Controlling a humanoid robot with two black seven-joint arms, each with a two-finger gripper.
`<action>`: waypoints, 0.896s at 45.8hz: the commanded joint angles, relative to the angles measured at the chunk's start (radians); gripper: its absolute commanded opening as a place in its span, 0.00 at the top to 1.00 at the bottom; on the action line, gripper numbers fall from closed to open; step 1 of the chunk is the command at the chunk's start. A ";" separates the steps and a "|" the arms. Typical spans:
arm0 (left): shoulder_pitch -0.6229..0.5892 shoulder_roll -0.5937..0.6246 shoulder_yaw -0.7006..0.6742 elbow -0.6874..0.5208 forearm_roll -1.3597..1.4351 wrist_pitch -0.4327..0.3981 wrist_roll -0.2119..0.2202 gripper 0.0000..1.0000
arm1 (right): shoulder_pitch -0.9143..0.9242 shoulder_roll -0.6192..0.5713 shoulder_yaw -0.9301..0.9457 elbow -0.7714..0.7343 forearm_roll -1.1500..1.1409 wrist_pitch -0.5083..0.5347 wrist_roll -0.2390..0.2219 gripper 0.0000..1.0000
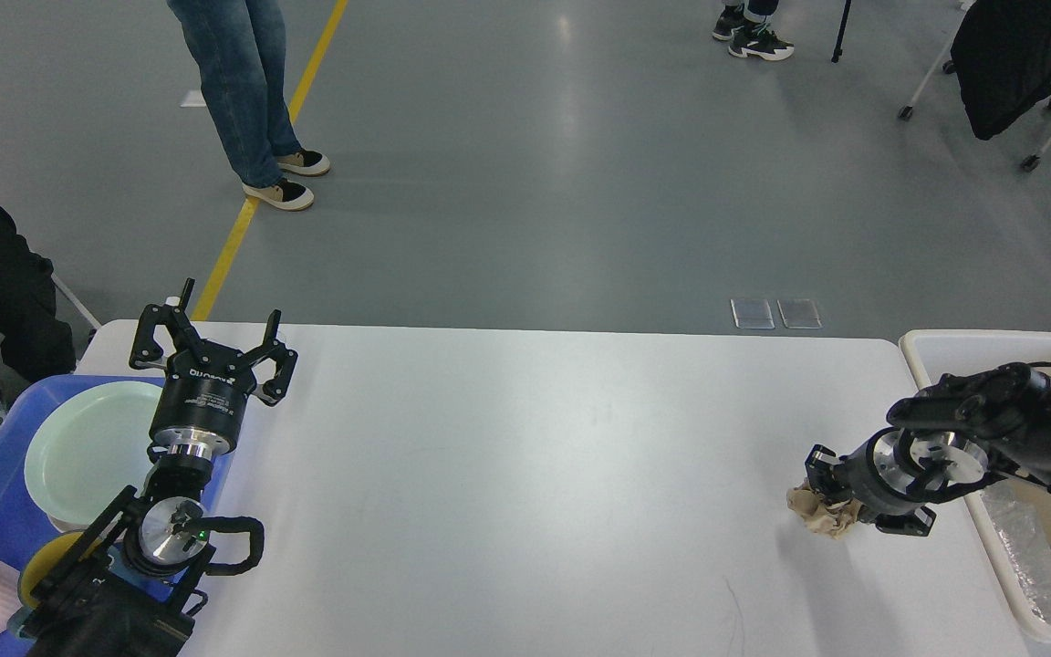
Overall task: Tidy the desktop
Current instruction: 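Lower the right gripper onto the crumpled brown paper and grasp it, then lift the paper and carry it into the white bin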
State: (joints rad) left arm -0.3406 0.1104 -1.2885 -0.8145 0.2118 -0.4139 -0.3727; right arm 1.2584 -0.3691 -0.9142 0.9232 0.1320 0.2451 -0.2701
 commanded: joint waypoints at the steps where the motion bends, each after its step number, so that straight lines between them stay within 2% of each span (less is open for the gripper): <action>1: 0.000 0.000 0.000 0.000 0.000 0.000 0.000 0.04 | 0.105 -0.027 -0.031 0.034 0.000 0.132 0.000 1.00; 6: 0.000 0.000 0.000 0.000 0.000 0.000 0.000 0.04 | 0.226 -0.039 -0.086 0.092 0.001 0.232 0.005 1.00; 14: 0.000 0.000 0.000 0.000 0.000 0.000 0.000 0.04 | 0.519 -0.030 -0.216 0.262 0.001 0.374 0.006 1.00; 23: 0.000 0.000 0.000 0.000 0.000 0.001 0.000 0.04 | 0.838 -0.004 -0.264 0.397 0.004 0.519 -0.001 1.00; 33: 0.000 0.000 0.000 0.000 0.000 0.000 0.000 0.04 | 1.102 0.035 -0.296 0.595 0.000 0.589 -0.003 1.00; 41: 0.000 0.000 0.000 0.000 0.000 0.001 0.000 0.04 | 1.153 0.036 -0.296 0.684 0.001 0.582 -0.004 1.00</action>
State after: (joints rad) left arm -0.3405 0.1104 -1.2885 -0.8145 0.2113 -0.4139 -0.3727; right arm 2.3915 -0.3330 -1.2096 1.5671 0.1327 0.8340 -0.2731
